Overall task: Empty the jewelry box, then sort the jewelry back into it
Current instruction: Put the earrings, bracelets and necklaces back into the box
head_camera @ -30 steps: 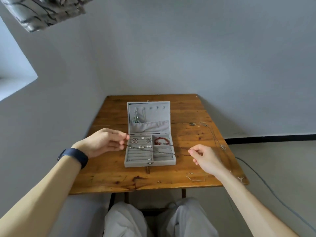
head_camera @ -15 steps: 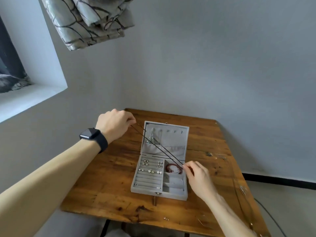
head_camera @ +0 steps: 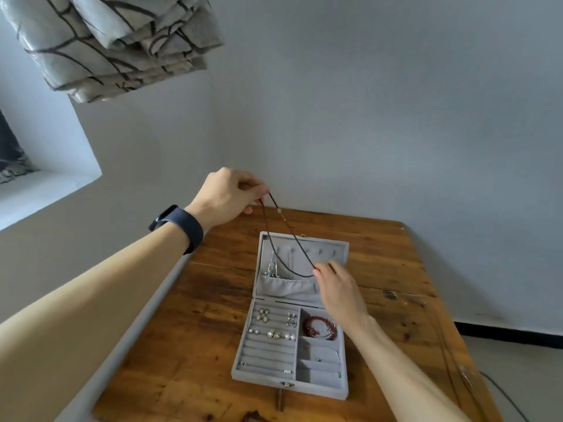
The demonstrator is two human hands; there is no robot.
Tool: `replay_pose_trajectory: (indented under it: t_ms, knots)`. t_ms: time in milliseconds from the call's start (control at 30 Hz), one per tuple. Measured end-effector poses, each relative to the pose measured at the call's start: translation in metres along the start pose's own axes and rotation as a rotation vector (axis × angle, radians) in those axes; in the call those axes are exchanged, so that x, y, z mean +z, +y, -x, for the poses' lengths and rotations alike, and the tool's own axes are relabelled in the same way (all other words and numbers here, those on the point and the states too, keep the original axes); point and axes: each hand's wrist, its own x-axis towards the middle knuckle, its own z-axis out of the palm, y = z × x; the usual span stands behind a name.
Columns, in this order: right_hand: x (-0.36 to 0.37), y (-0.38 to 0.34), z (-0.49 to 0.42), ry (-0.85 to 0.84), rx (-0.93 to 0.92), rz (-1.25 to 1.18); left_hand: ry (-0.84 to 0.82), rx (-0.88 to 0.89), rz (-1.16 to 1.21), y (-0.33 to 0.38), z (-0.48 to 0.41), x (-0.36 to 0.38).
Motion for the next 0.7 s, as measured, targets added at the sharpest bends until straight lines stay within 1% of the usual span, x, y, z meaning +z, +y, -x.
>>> replay_pose_trajectory:
  t_ms: [67, 133, 200, 400, 633, 700]
  knots:
    - [0.006, 0.002, -0.004, 0.036, 0.0, 0.004, -0.011, 0.04, -0.008, 0.005, -0.003, 0.004]
    - [0.009, 0.004, -0.006, 0.03, 0.015, 0.044, -0.036, 0.084, -0.06, 0.009, -0.004, 0.009]
    - [0.011, 0.006, -0.01, -0.004, 0.023, 0.083, -0.057, 0.121, -0.115, 0.011, -0.006, 0.015]
    - [0.009, 0.003, -0.02, -0.117, 0.087, 0.081, -0.113, 0.186, -0.186, 0.013, -0.016, 0.037]
    - [0.007, 0.005, -0.021, -0.186, 0.149, 0.119, -0.212, 0.216, -0.245, 0.025, -0.026, 0.067]
    - [0.006, 0.007, -0.022, -0.205, 0.157, 0.093, -0.259, 0.207, -0.285, 0.028, -0.028, 0.074]
